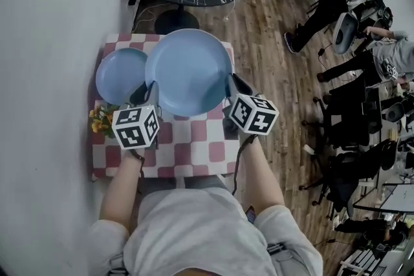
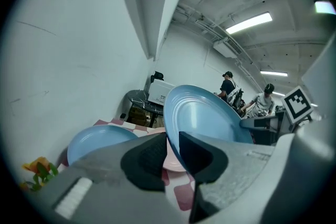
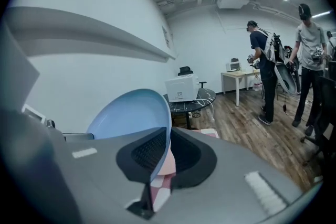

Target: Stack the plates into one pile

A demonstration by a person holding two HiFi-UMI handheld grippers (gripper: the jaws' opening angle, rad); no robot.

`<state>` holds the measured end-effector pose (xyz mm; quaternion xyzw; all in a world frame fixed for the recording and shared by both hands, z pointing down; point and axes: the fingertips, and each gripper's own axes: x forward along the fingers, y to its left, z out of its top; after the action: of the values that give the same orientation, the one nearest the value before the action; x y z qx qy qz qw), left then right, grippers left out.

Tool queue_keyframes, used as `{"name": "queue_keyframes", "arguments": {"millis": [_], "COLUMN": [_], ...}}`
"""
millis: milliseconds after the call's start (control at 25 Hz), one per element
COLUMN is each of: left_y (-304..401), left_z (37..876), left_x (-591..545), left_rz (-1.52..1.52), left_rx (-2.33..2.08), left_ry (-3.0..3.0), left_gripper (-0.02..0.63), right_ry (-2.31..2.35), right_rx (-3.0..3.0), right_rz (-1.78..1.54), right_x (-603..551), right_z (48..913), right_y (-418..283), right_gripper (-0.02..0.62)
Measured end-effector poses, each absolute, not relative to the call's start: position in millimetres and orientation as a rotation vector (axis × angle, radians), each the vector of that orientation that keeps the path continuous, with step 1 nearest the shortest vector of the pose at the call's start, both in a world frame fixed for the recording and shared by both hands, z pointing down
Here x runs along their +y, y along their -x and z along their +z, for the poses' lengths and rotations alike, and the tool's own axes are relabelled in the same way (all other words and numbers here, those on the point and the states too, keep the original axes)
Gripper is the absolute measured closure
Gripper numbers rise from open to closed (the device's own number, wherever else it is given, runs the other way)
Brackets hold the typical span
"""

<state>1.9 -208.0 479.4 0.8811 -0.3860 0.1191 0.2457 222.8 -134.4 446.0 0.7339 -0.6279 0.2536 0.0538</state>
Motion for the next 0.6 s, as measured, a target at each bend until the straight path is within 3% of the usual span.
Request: {"name": "queue_keyframes", "arguments": {"millis": [600], "left_y": [-37], "left_z": [464], "left_x": [-257], "left_rz": [0.371], "left_rx": [-1.263], "left_ry": [-2.356], "left_gripper": [0.509], "right_ry": [-1.931], "right_rx": [-2.126], "right_rz": [0.691], "right_x": [-228], "right_z": [443], "right_y": [-265], "right_gripper": [0.555]}}
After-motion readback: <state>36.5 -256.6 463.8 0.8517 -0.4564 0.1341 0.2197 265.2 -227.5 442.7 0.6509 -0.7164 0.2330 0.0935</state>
